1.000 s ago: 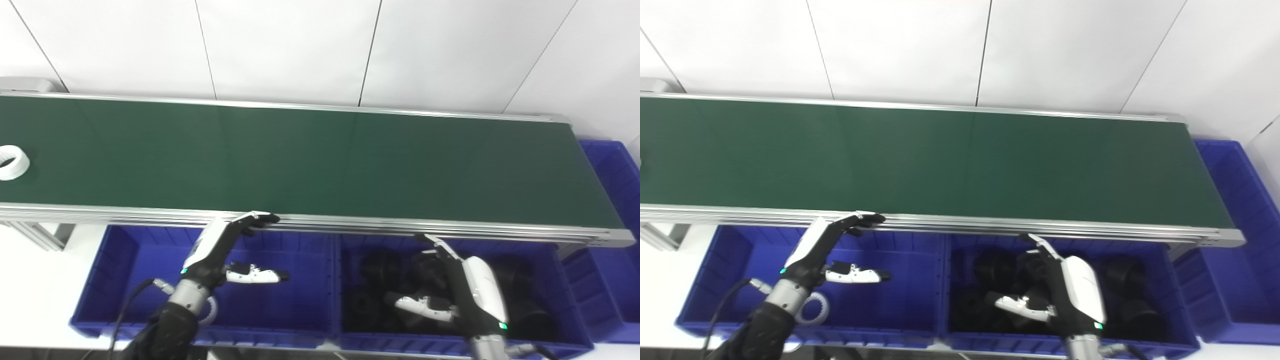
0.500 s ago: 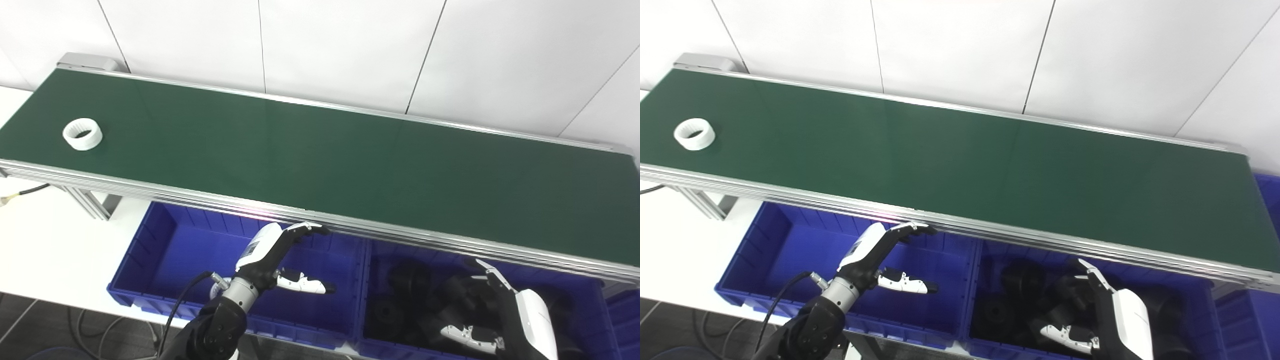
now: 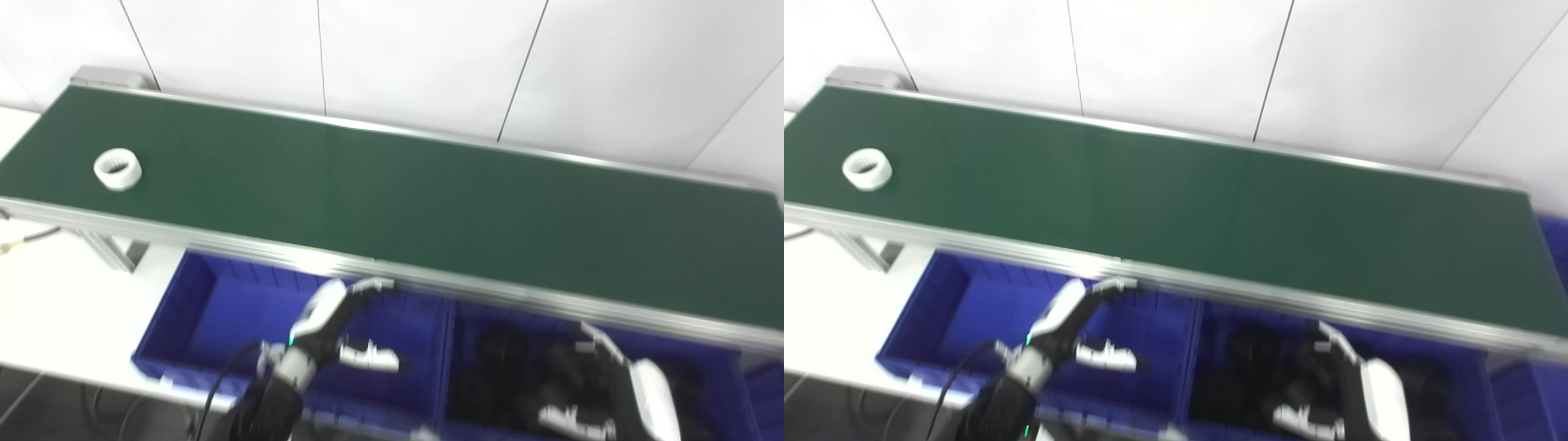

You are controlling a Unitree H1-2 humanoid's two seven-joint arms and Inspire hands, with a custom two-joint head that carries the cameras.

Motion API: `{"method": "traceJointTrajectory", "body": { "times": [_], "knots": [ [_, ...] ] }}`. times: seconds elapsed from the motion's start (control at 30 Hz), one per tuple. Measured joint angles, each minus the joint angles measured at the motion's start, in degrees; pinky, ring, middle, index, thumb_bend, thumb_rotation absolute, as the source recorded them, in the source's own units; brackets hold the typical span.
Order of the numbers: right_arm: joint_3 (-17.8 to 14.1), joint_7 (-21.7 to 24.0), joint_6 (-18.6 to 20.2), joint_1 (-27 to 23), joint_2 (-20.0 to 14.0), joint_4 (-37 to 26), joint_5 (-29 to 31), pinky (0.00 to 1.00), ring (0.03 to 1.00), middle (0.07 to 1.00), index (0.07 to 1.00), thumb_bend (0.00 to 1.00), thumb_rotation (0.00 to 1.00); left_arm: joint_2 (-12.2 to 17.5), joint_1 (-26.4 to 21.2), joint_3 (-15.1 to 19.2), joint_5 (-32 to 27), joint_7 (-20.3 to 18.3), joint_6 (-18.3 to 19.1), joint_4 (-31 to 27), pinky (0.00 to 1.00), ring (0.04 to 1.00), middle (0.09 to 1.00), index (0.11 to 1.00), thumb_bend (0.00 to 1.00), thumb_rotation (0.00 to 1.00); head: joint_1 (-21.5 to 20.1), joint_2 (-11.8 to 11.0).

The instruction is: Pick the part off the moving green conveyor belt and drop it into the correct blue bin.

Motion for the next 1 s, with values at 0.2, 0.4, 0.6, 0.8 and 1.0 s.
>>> {"method": "traceJointTrajectory", "body": {
  "times": [0.2,0.4,0.6,0.8,1.0],
  "knots": [
    [0.4,-0.8,0.0,0.0,0.2,1.5,0.1,0.56,0.603,0.629,0.788,0.81,0.10,0.1,0.0,0.1,-0.5,0.5,-1.6,1.4,0.75,0.830,0.828,0.769,0.88,0.36,-0.9,-1.6],
    [0.7,-1.1,0.0,0.0,0.3,2.0,0.1,0.57,0.610,0.633,0.788,0.80,0.13,0.2,-0.3,0.2,-0.4,0.9,-2.3,2.0,0.74,0.816,0.825,0.768,0.89,0.35,-0.6,-1.9],
    [0.8,-1.6,-0.1,-0.2,0.2,2.7,0.2,0.56,0.607,0.632,0.791,0.80,0.11,0.2,-0.4,0.2,-0.2,0.9,-2.3,2.1,0.73,0.819,0.829,0.774,0.89,0.35,-0.6,-2.0],
    [0.9,-2.0,-0.3,-0.3,0.2,3.1,0.3,0.56,0.610,0.634,0.793,0.80,0.11,0.2,-0.5,0.2,-0.2,1.0,-2.8,2.8,0.74,0.815,0.824,0.773,0.89,0.36,0.3,-2.3],
    [0.8,-2.1,-0.3,-0.2,0.0,3.4,0.5,0.59,0.636,0.655,0.804,0.78,0.15,0.0,-0.5,0.0,0.4,1.2,-2.9,3.3,0.75,0.821,0.824,0.780,0.89,0.38,4.6,-3.3]
  ]
}}
